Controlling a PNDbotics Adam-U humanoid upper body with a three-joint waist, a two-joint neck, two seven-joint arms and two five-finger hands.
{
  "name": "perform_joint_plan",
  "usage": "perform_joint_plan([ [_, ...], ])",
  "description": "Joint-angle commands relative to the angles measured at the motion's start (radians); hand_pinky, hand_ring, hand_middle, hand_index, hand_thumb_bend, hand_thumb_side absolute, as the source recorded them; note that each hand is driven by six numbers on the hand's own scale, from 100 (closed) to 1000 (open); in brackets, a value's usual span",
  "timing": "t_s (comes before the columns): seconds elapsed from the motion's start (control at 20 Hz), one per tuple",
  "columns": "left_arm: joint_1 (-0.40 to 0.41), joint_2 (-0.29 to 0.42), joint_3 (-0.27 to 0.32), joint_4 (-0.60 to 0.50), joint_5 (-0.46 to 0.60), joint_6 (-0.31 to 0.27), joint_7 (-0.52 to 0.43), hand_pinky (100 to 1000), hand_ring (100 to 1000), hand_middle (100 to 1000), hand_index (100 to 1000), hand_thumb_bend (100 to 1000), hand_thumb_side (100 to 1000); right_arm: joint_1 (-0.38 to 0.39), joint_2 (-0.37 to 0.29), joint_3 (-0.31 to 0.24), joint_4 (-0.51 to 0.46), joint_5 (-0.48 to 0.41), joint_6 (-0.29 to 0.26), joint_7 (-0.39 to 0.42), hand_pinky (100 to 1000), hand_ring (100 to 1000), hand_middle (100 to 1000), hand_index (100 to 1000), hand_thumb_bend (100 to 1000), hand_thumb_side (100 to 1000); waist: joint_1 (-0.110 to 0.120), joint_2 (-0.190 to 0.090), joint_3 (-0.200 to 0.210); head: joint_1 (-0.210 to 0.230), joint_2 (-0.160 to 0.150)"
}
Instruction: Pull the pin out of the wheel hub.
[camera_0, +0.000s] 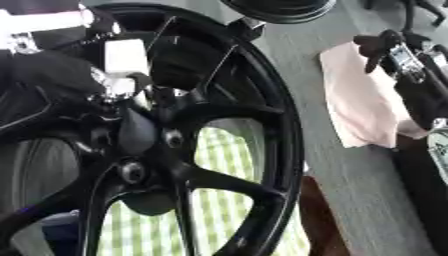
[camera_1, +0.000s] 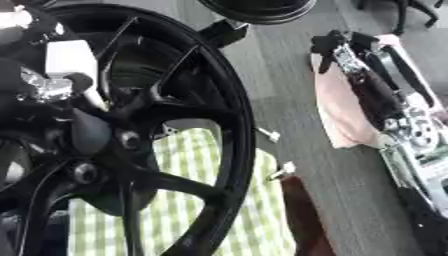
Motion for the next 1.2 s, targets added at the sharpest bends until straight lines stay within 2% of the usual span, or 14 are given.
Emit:
perform_joint_plan([
  [0.05,-0.016,0.023,0.005,-0.016,-0.009,0.008,-0.028,840,647,586,731,226,283,-0.005,-0.015,-0.013,-0.02,-0.002,0.003,-0.001,946,900,377,606,100,663,-0.002,-0.022,0.001,-0.001,-0.004],
  [0.35,-0.016,0.02,0.009,-0.014,-0.013,0.014,-0.01,806,584,483,623,100,328,-0.004,-0.011,-0.013,-0.02,-0.002,0.005,-0.002,947,900,378,606,100,663,-0.001,-0.024,-0.002,-0.003,-0.004],
  [0.55,-0.016,0.02,0.013,-0.015,-0.01,0.013,0.014,798,558,440,513,100,356,-0.004,-0.013,-0.014,-0.02,-0.003,0.003,-0.002,947,900,378,606,100,660,0.001,-0.028,-0.003,-0.005,-0.007],
  [0.8,-0.021,0.035,0.03,-0.034,0.027,0.017,0.055,793,541,415,462,100,346,0.002,-0.018,-0.014,-0.02,-0.006,0.004,-0.003,947,900,378,606,100,657,0.004,-0.043,0.0,-0.009,-0.001],
  [1.2,-0.027,0.098,0.091,-0.102,0.104,0.043,0.108,792,523,372,404,100,282,0.023,-0.034,-0.021,-0.02,-0.017,-0.002,-0.013,946,900,380,606,100,643,0.007,-0.086,0.017,-0.003,0.03],
])
